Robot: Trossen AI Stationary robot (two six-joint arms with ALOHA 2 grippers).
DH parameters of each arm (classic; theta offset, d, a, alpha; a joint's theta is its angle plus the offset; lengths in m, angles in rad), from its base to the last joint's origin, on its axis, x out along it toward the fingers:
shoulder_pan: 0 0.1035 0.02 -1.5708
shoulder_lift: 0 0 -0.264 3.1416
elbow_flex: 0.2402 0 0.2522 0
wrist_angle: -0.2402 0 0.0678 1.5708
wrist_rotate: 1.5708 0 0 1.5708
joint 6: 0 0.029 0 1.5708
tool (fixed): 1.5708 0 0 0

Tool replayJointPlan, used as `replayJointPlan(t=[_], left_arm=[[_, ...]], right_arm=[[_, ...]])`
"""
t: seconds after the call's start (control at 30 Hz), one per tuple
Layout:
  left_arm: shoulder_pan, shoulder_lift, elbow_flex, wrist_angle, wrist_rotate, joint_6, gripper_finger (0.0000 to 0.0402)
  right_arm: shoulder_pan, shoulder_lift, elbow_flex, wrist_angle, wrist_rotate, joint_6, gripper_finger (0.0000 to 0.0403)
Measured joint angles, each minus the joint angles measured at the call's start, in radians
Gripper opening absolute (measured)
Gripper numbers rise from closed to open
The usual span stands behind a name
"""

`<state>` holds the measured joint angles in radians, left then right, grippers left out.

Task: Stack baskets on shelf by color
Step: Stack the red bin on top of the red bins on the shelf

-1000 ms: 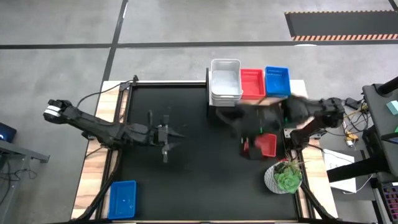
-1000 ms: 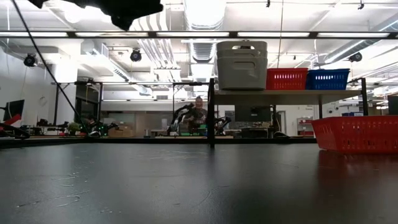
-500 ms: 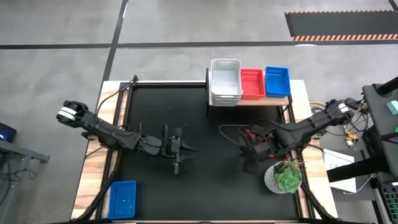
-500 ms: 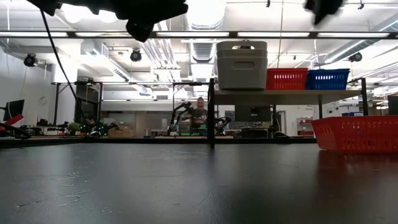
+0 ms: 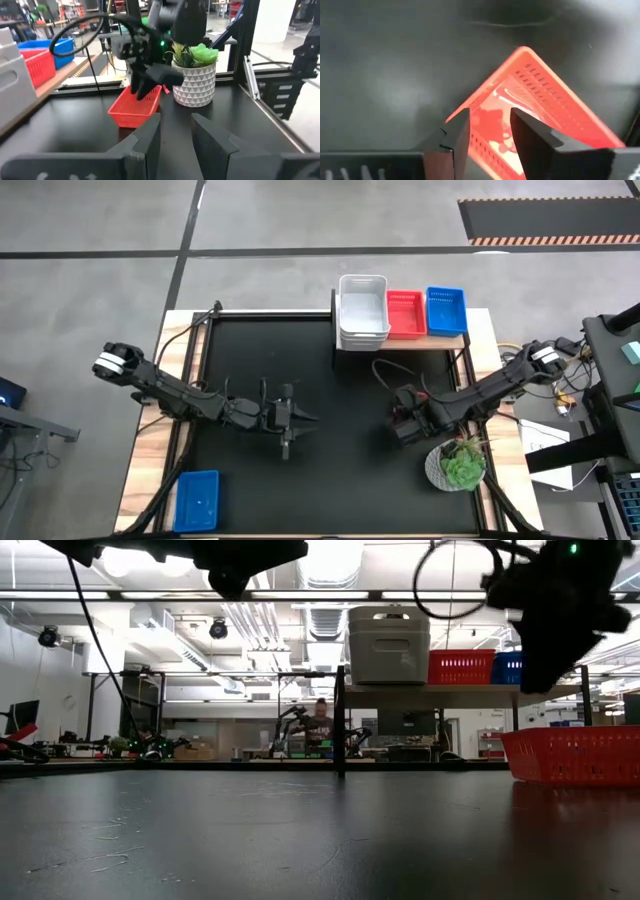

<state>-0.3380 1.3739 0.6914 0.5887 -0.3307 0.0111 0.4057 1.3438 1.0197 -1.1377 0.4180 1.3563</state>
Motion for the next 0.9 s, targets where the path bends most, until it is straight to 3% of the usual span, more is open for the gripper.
replayJointPlan(t=[0.2, 0.33, 0.9], left_arm=[[0.010, 0.000, 0.000, 0.012, -0.020, 0.090, 0.0092], [0.016, -0.002, 0.000, 0.011, -0.029, 0.104, 0.0092], [0.017, -0.037, -0.005, 0.010, -0.029, 0.225, 0.0092]], right_arm=[[-0.013, 0.001, -0.074, 0.091, 0.100, 0.185, 0.0125], [-0.055, 0.001, -0.085, 0.161, 0.110, 0.191, 0.0118], [-0.087, 0.170, 0.005, 0.130, 0.033, 0.210, 0.0097]])
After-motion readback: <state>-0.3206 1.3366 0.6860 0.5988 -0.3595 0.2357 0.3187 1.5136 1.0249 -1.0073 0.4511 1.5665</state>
